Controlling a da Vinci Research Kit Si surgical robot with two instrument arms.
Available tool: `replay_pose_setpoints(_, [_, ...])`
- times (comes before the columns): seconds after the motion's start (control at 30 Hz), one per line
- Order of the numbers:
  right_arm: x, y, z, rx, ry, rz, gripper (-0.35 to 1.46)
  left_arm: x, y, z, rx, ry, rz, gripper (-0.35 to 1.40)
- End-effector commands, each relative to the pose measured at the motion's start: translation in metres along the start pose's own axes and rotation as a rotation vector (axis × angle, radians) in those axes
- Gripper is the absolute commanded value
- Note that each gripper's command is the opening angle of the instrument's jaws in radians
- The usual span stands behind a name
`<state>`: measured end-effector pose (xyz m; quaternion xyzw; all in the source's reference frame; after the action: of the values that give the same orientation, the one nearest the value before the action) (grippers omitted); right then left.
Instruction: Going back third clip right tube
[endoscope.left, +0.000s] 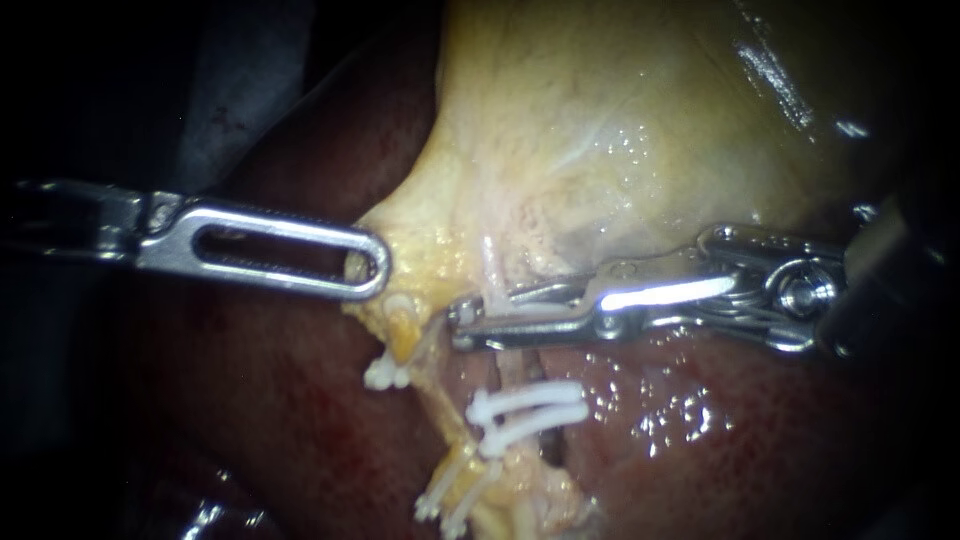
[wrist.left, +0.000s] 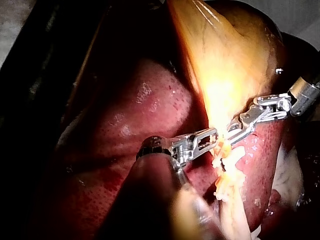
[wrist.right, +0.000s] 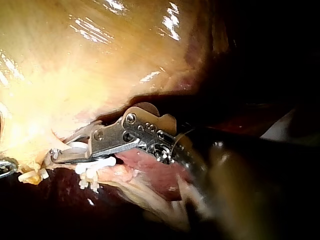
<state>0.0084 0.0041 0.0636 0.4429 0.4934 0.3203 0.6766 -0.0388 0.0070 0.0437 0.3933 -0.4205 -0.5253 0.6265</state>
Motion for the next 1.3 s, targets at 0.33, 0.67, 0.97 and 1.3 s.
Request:
replay_pose_setpoints(0.33, [0.0, 0.0, 0.0, 0.0, 0.0, 0.0, -0.16, 0.0, 0.0, 0.0, 0.0, 0.0, 0.0, -0.35])
replay_pose_setpoints(0.67, [0.0002, -0.0004, 0.0013, -0.004, 0.001, -0.088, 0.54, 0.0, 0.0, 0.0, 0.0, 0.0, 0.0, -0.35])
replay_pose_setpoints(0.97, [0.0003, 0.0, 0.0008, -0.006, -0.002, -0.176, 0.56, 0.0, 0.0, 0.0, 0.0, 0.0, 0.0, -0.35])
replay_pose_setpoints(1.3, [0.0005, 0.0007, 0.0011, -0.015, -0.002, -0.265, 0.59, 0.0, 0.0, 0.0, 0.0, 0.0, 0.0, -0.35])
